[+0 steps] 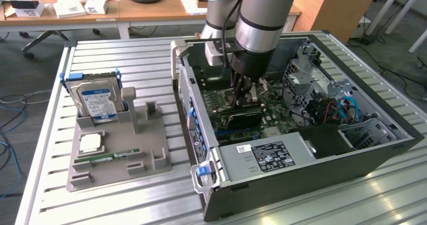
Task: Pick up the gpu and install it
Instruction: 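Press down on the gpu until it lock into place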
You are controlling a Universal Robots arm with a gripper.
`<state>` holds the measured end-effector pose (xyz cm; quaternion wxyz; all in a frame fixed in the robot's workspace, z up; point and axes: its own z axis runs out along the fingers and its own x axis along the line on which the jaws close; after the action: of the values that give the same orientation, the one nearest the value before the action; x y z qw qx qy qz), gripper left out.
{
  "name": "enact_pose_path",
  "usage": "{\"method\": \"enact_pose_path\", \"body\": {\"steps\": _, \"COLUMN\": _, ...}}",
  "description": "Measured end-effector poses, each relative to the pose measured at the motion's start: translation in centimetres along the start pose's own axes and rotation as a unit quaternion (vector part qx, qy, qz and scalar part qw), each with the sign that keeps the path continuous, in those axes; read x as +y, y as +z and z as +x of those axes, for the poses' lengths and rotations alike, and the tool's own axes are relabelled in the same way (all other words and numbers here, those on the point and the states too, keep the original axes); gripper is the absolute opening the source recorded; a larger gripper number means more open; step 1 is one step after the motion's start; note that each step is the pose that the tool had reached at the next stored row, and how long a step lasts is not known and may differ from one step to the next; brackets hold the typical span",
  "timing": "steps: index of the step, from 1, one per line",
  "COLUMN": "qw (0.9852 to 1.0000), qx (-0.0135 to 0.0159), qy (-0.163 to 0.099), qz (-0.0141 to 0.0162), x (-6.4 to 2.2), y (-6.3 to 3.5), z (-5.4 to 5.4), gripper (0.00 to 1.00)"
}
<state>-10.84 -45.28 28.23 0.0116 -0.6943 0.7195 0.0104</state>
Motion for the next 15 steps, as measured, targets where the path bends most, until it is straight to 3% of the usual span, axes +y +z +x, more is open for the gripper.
{"method": "enact_pose_path", "body": {"steps": 15, "qw": 1.0, "qx": 0.0001, "qy": 0.0, "qz": 0.0, "x": 0.0, "y": -1.54, "z": 0.0, "gripper": 0.11}}
